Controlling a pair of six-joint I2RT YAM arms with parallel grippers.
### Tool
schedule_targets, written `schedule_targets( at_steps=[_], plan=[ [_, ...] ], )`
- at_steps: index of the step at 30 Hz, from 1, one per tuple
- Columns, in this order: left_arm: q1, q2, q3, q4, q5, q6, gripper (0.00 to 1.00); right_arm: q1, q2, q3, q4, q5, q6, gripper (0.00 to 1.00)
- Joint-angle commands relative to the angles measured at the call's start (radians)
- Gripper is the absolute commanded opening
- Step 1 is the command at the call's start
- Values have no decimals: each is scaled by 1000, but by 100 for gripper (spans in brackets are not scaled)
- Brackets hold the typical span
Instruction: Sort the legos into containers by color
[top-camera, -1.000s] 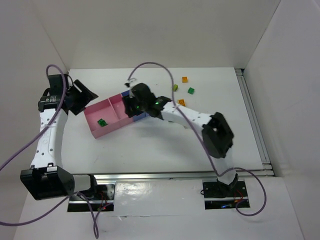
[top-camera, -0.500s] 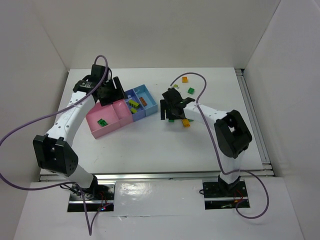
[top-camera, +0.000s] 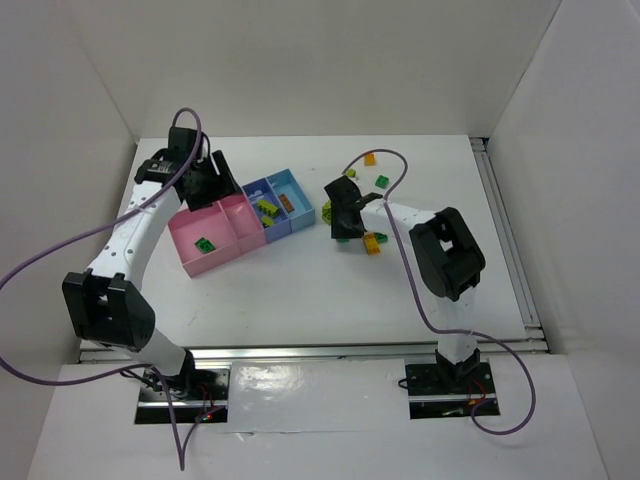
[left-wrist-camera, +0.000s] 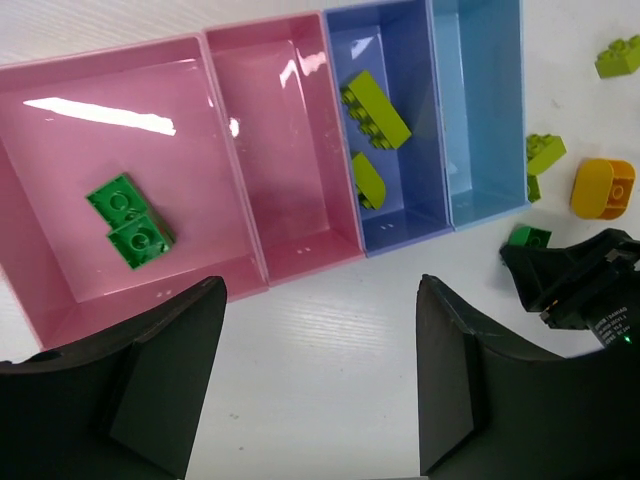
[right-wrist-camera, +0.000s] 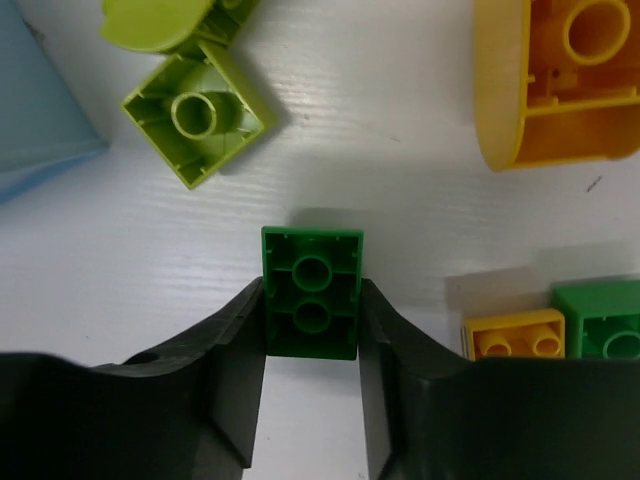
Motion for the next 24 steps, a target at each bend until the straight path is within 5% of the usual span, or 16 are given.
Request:
schedule_targets(
  at_steps=[1, 4, 10, 24],
  plan=[
    [37, -44, 10, 2, 21, 41, 78, 17, 13, 57, 36, 16, -8, 37],
    [91, -53, 1, -19, 21, 61, 78, 75, -54, 57, 36, 16, -46, 28],
    [243, -63, 5, -56, 31, 61, 78, 239, -132, 125, 55, -104, -115, 28],
    [406, -222, -50, -156, -60, -159, 80, 405, 329, 850, 32, -250, -244, 29]
  ],
)
